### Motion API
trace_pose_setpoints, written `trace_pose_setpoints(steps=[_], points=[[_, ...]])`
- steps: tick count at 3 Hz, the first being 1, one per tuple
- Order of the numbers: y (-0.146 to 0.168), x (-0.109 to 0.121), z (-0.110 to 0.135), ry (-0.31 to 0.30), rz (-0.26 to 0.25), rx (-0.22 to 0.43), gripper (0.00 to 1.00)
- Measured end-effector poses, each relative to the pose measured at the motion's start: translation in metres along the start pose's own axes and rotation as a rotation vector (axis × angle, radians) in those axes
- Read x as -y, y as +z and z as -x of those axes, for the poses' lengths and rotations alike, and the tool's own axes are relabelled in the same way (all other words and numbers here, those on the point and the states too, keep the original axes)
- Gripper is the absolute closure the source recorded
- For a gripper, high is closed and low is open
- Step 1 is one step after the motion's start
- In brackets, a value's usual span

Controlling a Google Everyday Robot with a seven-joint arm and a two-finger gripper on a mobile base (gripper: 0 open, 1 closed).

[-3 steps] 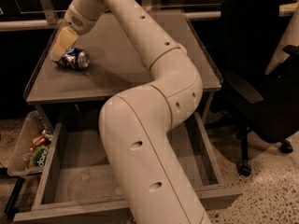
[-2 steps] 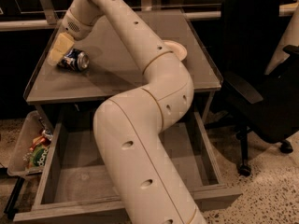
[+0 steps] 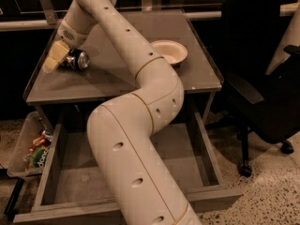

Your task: Place pepsi can into top drawer

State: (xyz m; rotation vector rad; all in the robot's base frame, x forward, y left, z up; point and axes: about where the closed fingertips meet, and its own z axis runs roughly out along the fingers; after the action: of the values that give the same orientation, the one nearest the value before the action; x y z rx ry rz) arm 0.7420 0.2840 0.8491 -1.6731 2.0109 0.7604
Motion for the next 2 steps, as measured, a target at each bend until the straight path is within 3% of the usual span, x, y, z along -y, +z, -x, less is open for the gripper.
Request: trace_pose_setpoints(steps=[1, 2], points=[[0.0005, 0.0001, -0.0001, 0.001, 0.001, 0.0, 0.0], [0.0005, 0.0001, -0.0001, 0.001, 0.001, 0.0, 0.18]])
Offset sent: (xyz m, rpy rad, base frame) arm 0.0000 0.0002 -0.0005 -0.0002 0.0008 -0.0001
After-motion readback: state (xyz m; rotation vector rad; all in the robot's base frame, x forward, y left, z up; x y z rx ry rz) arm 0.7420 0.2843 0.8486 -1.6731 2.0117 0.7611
